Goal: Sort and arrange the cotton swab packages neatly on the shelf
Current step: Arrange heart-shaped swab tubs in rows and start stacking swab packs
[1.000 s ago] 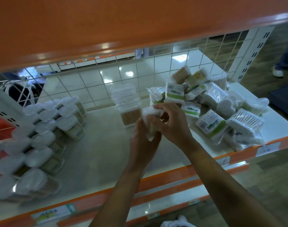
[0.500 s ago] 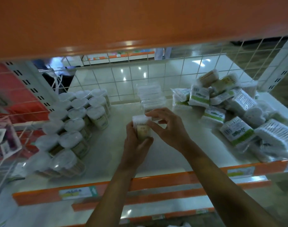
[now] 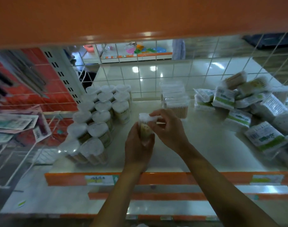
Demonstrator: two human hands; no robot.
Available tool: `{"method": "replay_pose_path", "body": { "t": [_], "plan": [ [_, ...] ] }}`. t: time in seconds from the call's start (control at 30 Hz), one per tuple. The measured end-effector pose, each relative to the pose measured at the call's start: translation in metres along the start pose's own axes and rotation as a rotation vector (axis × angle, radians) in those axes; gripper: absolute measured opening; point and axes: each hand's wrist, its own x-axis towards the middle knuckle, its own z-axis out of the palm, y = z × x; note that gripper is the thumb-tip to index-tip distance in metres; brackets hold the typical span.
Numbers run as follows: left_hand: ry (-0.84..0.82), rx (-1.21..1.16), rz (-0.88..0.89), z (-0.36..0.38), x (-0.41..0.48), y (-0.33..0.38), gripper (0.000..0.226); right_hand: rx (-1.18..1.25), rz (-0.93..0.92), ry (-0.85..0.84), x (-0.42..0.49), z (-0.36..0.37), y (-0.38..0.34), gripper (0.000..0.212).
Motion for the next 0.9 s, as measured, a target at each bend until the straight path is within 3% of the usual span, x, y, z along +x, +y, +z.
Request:
{"method": "replay_pose_path", "body": {
  "t": [0.17, 0.9],
  "plan": [
    [0.029, 0.220, -0.031, -0.009, -0.005, -0.013, 0.058, -0.055, -0.076, 0.073, 0.003, 0.026, -0.001, 0.030],
    [-0.034, 0.303, -0.069, -0.023, -0.010, -0.025, 0.086, -0.140, -0.206, 0.033, 0.011, 0.077, -0.013, 0.022]
  ]
}}
